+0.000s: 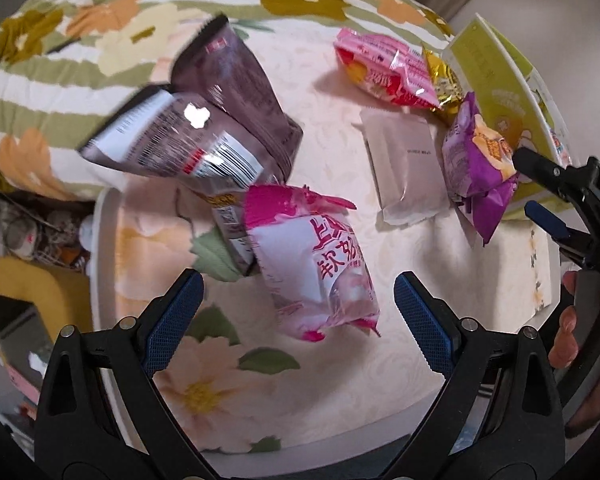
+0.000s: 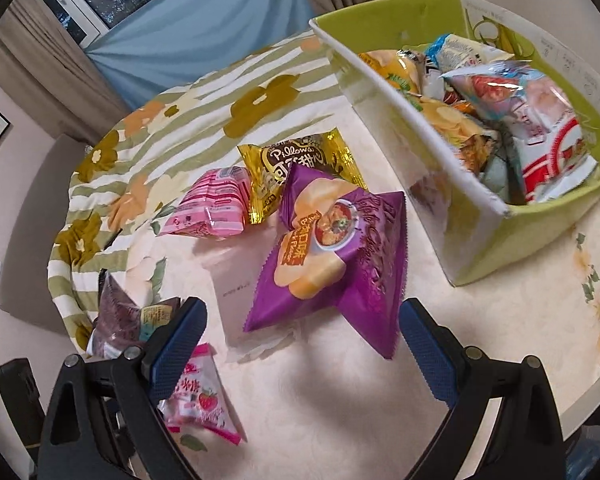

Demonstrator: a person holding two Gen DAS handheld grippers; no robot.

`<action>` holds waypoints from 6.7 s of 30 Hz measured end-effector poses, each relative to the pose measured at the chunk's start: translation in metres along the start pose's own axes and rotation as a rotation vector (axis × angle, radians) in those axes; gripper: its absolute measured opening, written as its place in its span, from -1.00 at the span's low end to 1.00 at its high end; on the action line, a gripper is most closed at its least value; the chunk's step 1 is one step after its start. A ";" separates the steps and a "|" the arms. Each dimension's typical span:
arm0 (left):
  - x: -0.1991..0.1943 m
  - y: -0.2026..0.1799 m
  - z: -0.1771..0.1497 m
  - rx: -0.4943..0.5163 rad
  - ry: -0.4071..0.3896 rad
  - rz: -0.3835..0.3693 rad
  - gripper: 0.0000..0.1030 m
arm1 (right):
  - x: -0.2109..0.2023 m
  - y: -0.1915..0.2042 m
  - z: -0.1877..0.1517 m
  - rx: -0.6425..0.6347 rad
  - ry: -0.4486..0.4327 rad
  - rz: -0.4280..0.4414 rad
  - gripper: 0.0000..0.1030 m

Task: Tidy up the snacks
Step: 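Grasp the pink-white packet with the left tool while the right tool grasps the purple chip bag, then carry both packets into the box and open both tools, then withdraw both tools from the box toward the remaining snacks, then grasp the dark brown packet with the left tool while the right tool grasps the translucent pink packet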

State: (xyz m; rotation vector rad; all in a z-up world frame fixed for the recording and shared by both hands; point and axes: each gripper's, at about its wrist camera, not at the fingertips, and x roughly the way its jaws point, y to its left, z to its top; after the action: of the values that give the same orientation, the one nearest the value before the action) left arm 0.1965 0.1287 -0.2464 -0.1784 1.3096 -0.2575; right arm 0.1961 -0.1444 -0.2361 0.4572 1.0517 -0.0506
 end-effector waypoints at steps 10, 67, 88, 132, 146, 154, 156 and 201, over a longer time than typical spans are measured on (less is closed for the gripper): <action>0.031 -0.013 0.003 -0.019 0.051 0.038 0.71 | 0.019 -0.004 0.009 0.029 0.006 -0.016 0.86; -0.059 -0.061 0.011 0.129 -0.131 -0.150 -0.39 | -0.045 0.004 0.008 -0.039 -0.090 0.024 0.41; -0.069 -0.261 0.128 0.197 -0.309 -0.263 -0.39 | -0.134 -0.114 0.121 -0.054 -0.222 0.068 0.41; 0.029 -0.333 0.138 0.096 -0.219 0.047 0.96 | -0.054 -0.197 0.243 -0.217 -0.027 0.171 0.86; -0.019 -0.340 0.119 0.134 -0.307 0.057 0.96 | -0.105 -0.208 0.222 -0.223 -0.129 0.137 0.86; -0.068 -0.315 0.097 0.123 -0.362 0.108 0.96 | -0.128 -0.185 0.208 -0.296 -0.133 0.148 0.86; -0.081 -0.303 0.090 0.123 -0.383 0.128 0.96 | -0.133 -0.173 0.202 -0.320 -0.148 0.155 0.86; -0.026 0.042 0.076 0.141 -0.121 0.069 0.96 | 0.010 0.071 0.000 -0.323 -0.011 0.008 0.86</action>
State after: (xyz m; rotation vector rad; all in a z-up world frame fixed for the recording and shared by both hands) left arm 0.2674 0.1756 -0.2145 -0.0289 1.1706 -0.2752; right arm 0.2194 -0.0787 -0.2202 0.1682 1.0246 0.1224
